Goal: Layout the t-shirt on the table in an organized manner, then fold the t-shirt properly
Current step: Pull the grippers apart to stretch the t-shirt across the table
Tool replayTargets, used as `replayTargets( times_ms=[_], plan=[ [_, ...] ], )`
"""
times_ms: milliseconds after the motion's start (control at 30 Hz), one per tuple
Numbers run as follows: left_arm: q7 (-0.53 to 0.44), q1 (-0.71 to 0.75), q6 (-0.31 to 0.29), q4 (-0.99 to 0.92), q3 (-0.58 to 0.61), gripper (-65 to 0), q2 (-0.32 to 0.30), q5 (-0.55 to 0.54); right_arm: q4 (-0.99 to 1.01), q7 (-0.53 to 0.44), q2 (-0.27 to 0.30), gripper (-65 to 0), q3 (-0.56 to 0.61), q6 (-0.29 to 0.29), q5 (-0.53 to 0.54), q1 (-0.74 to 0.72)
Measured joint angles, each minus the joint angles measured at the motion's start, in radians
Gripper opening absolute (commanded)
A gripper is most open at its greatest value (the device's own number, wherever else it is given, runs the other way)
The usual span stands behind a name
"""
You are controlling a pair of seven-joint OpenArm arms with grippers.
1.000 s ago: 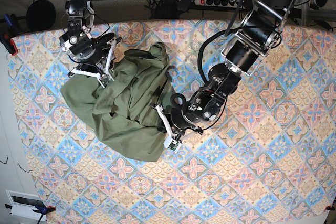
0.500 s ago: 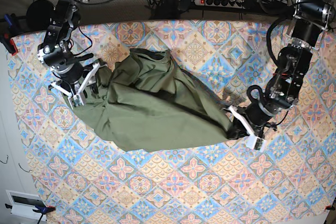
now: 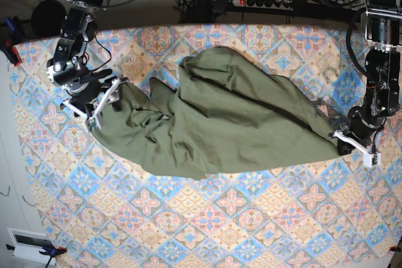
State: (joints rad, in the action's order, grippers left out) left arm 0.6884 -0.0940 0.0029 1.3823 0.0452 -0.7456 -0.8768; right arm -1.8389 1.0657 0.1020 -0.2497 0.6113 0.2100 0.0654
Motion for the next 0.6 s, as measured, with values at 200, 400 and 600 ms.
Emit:
replayTargets(
  times_ms=[200,400,600],
  plan=[
    [0.000,0.003,0.000,-0.044,-0.011,-65.0,0.000,0.005,0.046,-0.034,0.001,-33.5,0.003,0.004,0.016,-0.045],
    [-0.008,0.015,0.000,-0.040,-0.008,-65.0,0.000,0.009,0.186,-0.036,0.018,-33.5,0.109,-0.007,-0.002,-0.204],
    [-0.003,0.036,0.001,-0.040,-0.008,-65.0,0.000,0.012,0.351,-0.016,0.037,-33.5,0.210,0.006,-0.003,-0.275]
  ],
)
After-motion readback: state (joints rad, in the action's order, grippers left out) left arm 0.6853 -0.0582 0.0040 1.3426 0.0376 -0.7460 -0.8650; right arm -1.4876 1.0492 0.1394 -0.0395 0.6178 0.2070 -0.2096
